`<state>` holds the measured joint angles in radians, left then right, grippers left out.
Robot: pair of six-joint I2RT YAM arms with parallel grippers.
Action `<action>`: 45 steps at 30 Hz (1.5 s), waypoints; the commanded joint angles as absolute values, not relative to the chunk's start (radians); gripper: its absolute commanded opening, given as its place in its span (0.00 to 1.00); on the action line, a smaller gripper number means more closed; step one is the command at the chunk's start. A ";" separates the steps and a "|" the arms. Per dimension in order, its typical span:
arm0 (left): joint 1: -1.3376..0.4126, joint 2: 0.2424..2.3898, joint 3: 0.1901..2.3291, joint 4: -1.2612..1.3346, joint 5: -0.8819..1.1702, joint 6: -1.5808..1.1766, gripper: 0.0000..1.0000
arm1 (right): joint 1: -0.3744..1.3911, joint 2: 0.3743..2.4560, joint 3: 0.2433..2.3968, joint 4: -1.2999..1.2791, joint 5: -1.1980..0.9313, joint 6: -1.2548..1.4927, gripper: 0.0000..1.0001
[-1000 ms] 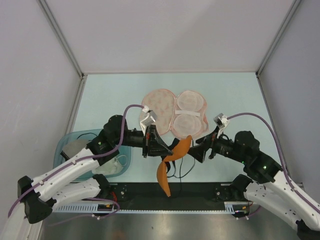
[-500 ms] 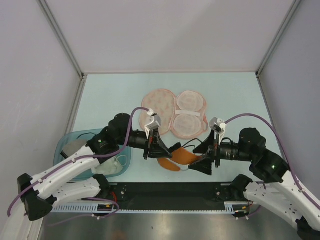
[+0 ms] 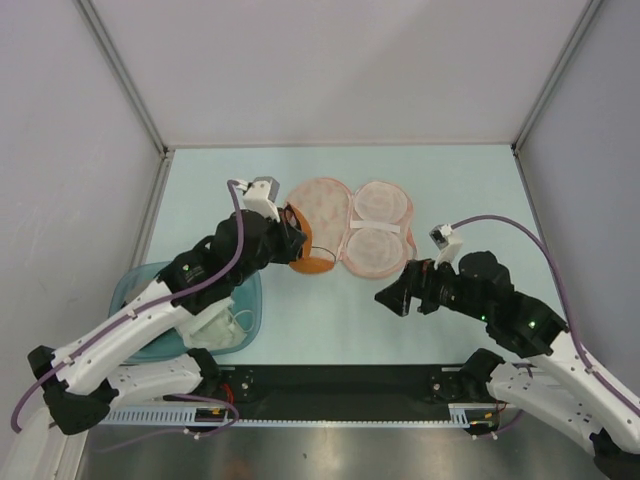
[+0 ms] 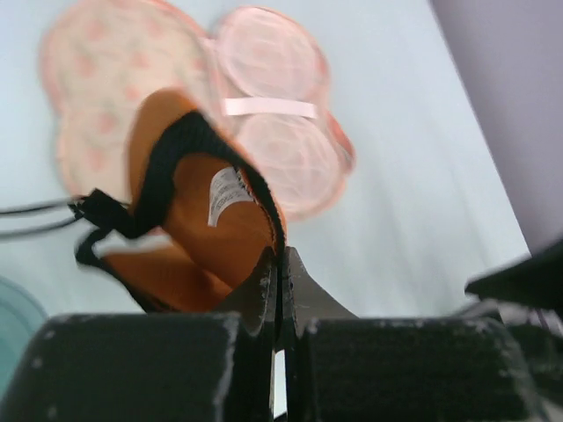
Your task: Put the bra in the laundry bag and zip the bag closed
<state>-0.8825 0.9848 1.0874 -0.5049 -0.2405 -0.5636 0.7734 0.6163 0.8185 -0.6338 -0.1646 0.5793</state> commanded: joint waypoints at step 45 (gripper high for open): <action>-1.148 1.062 1.028 -0.678 -0.316 -0.956 0.96 | 1.171 0.578 0.540 -0.635 0.646 1.360 1.00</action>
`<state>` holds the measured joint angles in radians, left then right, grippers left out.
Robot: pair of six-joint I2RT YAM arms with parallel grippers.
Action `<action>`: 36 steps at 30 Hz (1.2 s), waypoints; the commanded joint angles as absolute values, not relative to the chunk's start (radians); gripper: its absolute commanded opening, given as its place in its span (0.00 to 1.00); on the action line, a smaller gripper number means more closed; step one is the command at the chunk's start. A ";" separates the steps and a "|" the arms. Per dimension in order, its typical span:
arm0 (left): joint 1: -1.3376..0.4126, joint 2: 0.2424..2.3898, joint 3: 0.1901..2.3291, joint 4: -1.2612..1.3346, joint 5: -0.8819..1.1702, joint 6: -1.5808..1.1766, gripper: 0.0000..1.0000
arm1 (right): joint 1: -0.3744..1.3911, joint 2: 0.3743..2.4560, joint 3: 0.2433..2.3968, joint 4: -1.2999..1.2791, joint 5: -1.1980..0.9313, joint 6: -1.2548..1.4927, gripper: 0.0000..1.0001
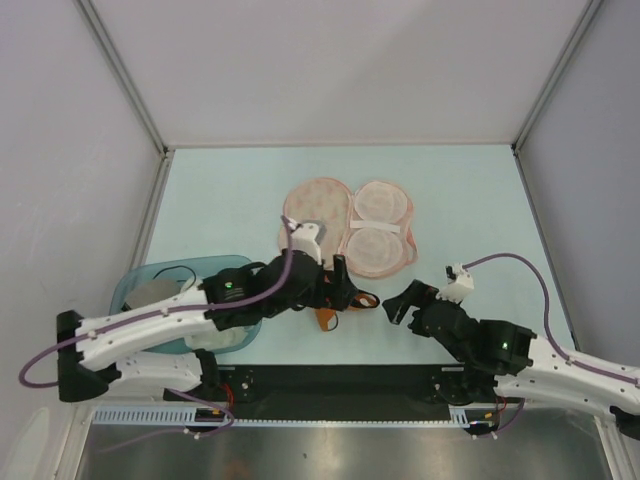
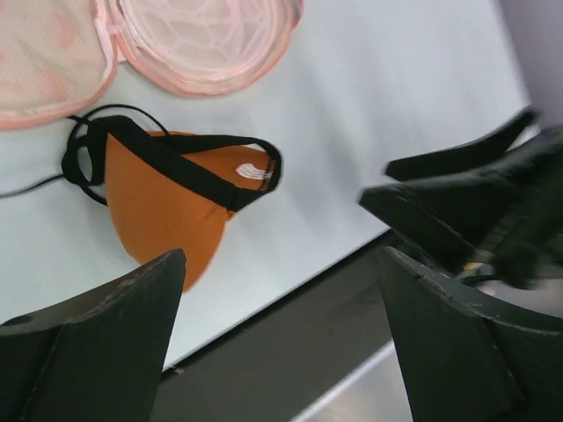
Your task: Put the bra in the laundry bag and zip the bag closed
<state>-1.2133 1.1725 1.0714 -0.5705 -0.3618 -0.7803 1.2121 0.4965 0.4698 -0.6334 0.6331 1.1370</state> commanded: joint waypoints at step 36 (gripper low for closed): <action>-0.690 1.161 1.089 -0.963 -0.104 -1.154 0.90 | 1.003 1.285 0.492 -0.057 0.273 1.912 0.57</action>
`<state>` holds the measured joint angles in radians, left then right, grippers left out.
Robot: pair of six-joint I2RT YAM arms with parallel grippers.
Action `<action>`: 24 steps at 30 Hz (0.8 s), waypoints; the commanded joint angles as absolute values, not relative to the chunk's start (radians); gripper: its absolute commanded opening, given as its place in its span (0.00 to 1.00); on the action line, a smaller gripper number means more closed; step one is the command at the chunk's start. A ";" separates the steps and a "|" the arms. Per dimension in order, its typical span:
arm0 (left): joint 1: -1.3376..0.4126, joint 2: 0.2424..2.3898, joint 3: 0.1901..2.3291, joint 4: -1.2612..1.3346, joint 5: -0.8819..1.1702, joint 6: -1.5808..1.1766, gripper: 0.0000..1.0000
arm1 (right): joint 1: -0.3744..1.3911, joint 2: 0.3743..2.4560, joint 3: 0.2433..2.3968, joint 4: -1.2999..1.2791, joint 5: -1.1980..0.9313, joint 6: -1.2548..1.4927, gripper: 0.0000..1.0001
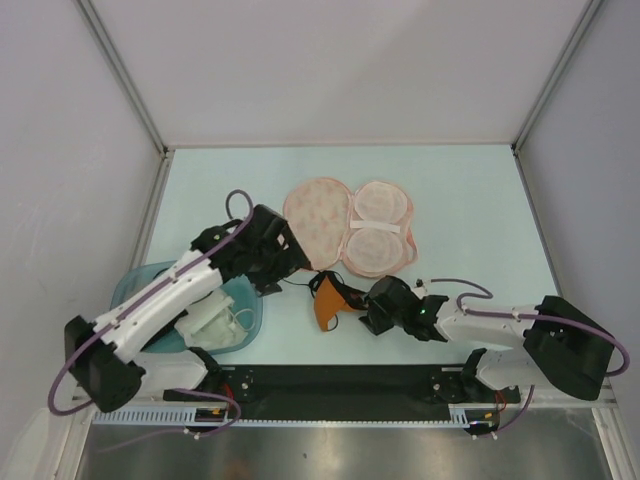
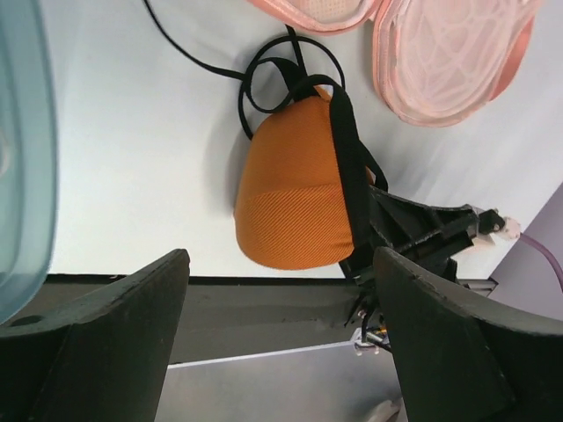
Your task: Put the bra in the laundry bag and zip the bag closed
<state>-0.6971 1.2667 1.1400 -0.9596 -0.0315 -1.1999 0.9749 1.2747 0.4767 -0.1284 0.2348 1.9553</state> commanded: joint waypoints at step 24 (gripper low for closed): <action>-0.687 0.779 0.910 -0.318 0.446 -0.635 0.99 | 0.959 0.627 0.592 -0.097 0.131 0.264 0.00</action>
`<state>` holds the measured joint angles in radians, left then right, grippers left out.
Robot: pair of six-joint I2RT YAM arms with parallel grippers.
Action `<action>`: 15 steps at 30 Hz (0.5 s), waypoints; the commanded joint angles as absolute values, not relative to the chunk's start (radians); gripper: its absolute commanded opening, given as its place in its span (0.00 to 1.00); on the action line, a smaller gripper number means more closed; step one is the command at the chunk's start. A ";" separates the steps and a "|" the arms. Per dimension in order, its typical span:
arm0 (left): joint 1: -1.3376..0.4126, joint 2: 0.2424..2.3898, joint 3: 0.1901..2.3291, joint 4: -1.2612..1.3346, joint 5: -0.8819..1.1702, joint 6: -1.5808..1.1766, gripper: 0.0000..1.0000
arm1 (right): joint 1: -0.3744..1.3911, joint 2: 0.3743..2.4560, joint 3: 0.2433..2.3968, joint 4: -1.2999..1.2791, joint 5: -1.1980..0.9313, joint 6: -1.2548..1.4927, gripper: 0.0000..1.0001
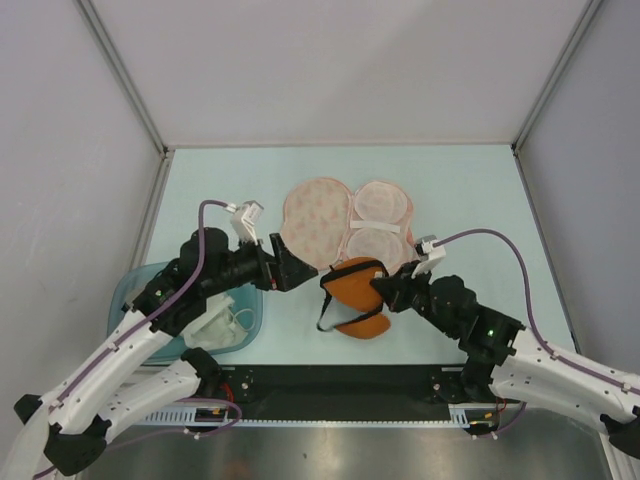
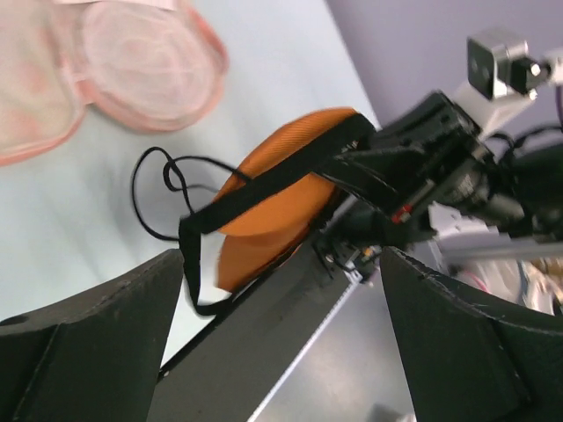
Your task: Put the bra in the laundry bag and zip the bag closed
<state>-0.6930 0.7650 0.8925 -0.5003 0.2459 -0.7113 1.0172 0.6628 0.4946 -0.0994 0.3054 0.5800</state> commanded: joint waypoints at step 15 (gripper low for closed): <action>-0.689 0.859 1.057 -0.305 0.572 -0.353 0.95 | 0.836 0.690 0.730 -0.038 -0.202 0.224 0.00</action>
<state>-0.6933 0.8520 0.9943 -0.3019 0.5381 -0.4759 0.8593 0.6838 0.6750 -0.0948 -0.0769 0.2436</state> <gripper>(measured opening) 0.965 0.023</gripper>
